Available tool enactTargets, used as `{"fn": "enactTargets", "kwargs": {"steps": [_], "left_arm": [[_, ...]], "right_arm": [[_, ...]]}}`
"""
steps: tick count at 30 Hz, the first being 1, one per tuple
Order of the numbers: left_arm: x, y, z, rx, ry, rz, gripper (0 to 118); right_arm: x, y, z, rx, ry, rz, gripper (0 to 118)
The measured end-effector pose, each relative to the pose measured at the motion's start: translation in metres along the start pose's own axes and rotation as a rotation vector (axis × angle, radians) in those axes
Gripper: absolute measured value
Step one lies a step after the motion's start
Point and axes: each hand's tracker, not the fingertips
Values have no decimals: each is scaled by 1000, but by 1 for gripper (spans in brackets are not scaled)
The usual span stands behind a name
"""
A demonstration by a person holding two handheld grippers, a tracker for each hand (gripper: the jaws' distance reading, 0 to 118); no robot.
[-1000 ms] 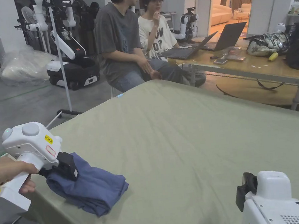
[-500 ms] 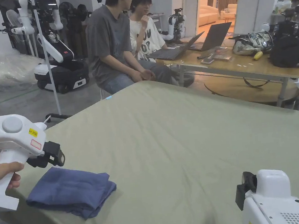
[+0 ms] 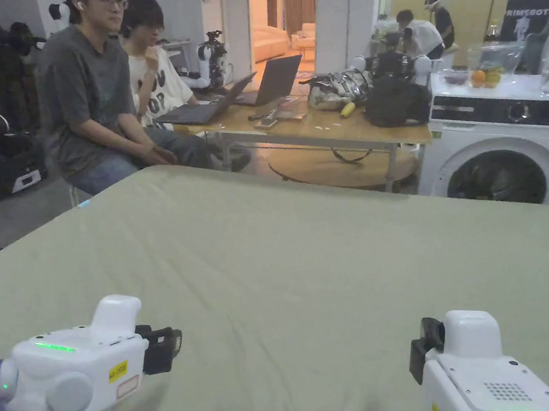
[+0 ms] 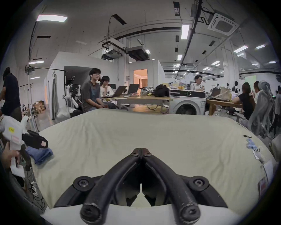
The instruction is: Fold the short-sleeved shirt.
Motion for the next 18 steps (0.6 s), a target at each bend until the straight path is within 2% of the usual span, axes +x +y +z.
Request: {"fn": "enactTargets", "kwargs": {"steps": [3,6,9,15,18], "left_arm": [[45,1,-9,64,-25,11,41],[89,5,-13,131,-28,-9,26],[127,8,-18,150,-22,-10,18],[161,6,-15,236,-31,28,0],[167,3,-13,251,-34,46,0]], "right_arm": [[22,2,7,5,-44,-11,0],[40,4,15,21,-94,-16,0],[55,5,23,34,-129,-25,0],[79,0,32,45,-190,-47,0],[87,-4,38,60,-209,-68,0]]}}
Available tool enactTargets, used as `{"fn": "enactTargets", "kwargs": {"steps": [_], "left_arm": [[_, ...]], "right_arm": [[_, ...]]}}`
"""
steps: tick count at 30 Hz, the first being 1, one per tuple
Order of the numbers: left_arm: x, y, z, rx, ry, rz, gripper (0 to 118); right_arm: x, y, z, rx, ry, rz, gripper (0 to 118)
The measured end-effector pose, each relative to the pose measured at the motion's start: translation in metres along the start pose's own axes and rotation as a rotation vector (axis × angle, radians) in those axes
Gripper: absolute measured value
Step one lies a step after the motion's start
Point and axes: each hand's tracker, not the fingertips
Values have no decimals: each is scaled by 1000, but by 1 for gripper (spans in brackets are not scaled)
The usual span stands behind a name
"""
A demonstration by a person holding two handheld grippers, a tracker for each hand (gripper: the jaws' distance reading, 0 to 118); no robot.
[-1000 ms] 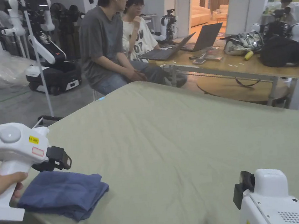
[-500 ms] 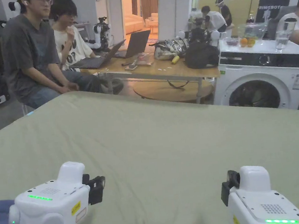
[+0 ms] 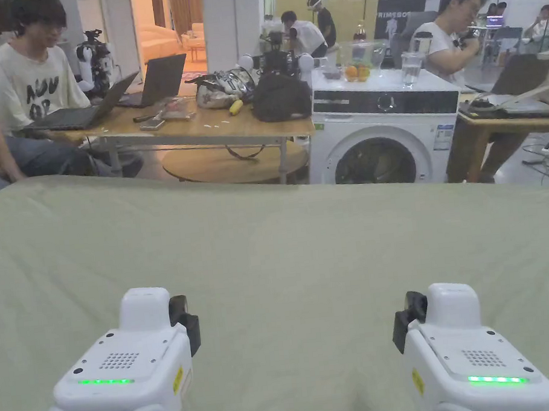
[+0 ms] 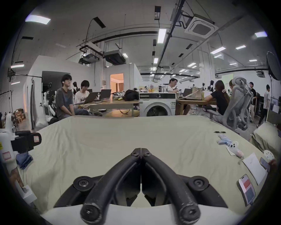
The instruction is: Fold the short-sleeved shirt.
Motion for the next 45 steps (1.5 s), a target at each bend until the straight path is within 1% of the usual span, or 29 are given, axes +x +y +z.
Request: {"fn": "enactTargets", "kwargs": {"steps": [6,10,17,19,21,23,27,33,34,35,36,37,38,41,42,43,45], "left_arm": [[0,-1,4,11,14,21,0],[6,0,10,47,28,-32,0],[7,1,12,74,53,-15,0],[4,1,12,85,56,-18,0],[6,1,12,86,55,-52,0],[6,1,12,81,86,-84,0],[4,1,15,102,138,-46,0],[1,7,16,95,121,-23,0],[0,7,16,101,115,-20,5],[0,9,15,98,96,-14,16],[0,11,14,89,69,-4,28],[0,13,13,84,48,0,42],[0,14,12,79,37,2,57],[8,16,11,86,46,-11,63],[9,15,10,96,51,-18,64],[11,15,10,102,60,-21,65],[13,16,11,118,70,-19,66]], "right_arm": [[5,-1,3,17,-2,21,0],[5,-1,2,34,-15,11,0],[-1,-5,5,52,-31,12,0],[0,-7,5,51,-23,10,0],[-1,-7,7,53,-31,25,0],[-1,-7,8,61,-29,29,0],[-1,-4,8,74,-35,45,0],[-2,0,7,79,-40,43,0],[-3,0,7,79,-40,46,0],[-3,0,7,79,-48,52,1],[-5,0,7,84,-56,60,10],[-5,1,7,88,-57,66,24],[-5,1,7,90,-54,70,49],[-5,3,5,84,-51,64,66],[-5,3,6,90,-61,61,78],[-5,4,6,97,-65,59,83],[-3,5,6,106,-54,50,85]]}}
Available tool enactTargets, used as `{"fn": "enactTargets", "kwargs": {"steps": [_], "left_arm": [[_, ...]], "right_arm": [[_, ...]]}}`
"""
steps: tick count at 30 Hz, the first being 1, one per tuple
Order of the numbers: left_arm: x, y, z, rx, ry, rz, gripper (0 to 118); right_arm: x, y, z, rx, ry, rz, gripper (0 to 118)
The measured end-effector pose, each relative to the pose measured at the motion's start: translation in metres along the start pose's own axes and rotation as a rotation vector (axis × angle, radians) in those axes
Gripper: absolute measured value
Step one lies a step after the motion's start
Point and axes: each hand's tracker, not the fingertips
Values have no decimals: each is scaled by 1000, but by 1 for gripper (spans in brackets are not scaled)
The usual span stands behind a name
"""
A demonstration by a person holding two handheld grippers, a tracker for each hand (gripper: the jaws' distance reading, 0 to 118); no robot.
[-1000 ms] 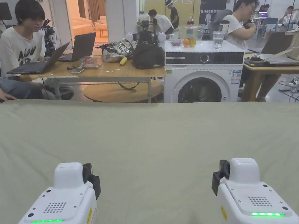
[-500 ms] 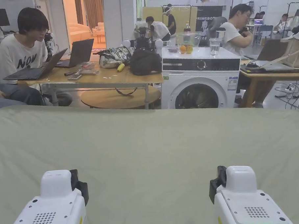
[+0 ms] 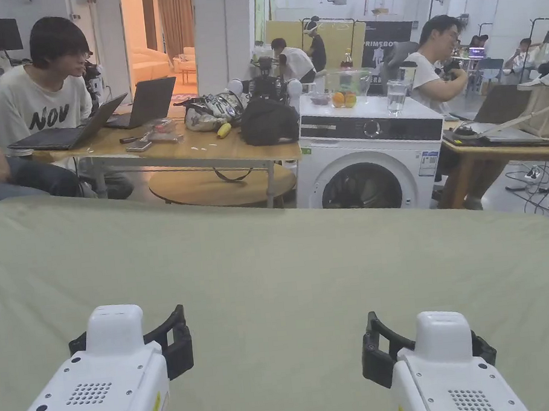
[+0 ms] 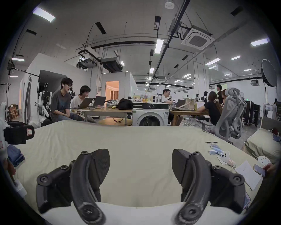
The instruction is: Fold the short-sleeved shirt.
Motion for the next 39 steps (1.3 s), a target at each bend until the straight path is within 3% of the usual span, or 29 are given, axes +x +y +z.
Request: {"fn": "enactTargets", "kwargs": {"steps": [8,10,16,33,39], "left_arm": [[-2,0,0,53,-32,8,69],[2,-2,0,88,5,-54,69],[2,1,-8,24,3,-63,69],[-17,-4,-14,0,-11,-30,69],[-17,-2,-18,-16,-11,-32,69]], "right_arm": [[3,-1,-8,-23,-18,11,85],[3,-2,-9,-19,-19,9,85],[0,-2,-13,-13,-20,2,85],[17,12,-30,-119,-31,-169,85],[17,10,-32,-119,-59,-152,85]]}}
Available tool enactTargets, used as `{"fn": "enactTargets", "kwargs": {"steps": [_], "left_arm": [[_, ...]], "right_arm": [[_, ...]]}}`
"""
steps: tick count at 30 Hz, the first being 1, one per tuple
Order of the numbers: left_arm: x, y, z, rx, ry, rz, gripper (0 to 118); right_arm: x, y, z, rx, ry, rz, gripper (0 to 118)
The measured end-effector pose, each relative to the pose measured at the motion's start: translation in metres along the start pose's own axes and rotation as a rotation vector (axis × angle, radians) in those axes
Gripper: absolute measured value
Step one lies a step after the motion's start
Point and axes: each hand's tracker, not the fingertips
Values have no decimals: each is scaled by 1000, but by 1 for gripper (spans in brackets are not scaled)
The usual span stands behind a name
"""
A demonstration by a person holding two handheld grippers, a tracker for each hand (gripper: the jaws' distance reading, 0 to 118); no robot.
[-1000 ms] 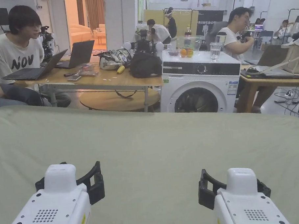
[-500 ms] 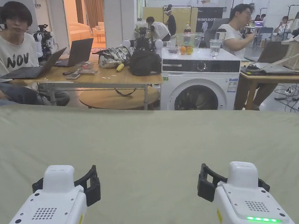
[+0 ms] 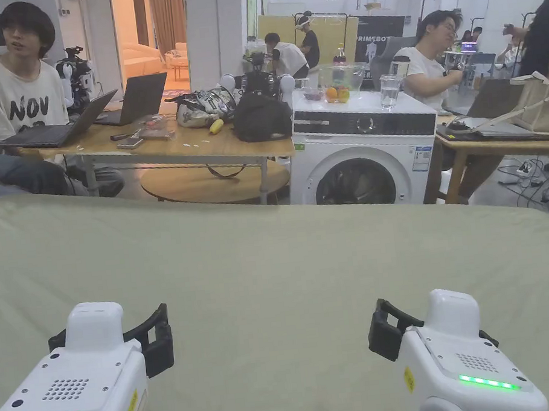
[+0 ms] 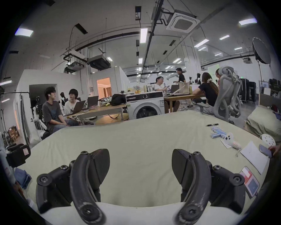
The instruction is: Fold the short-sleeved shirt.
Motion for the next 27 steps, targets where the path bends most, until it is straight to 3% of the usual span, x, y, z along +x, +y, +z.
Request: {"fn": "enactTargets", "kwargs": {"steps": [12,27], "left_arm": [[-2,0,0,-9,11,25,69],[-2,-1,3,6,42,-12,69]], "right_arm": [[-7,2,4,0,-37,-12,86],[-14,-5,-4,-15,-80,87,86]]}}
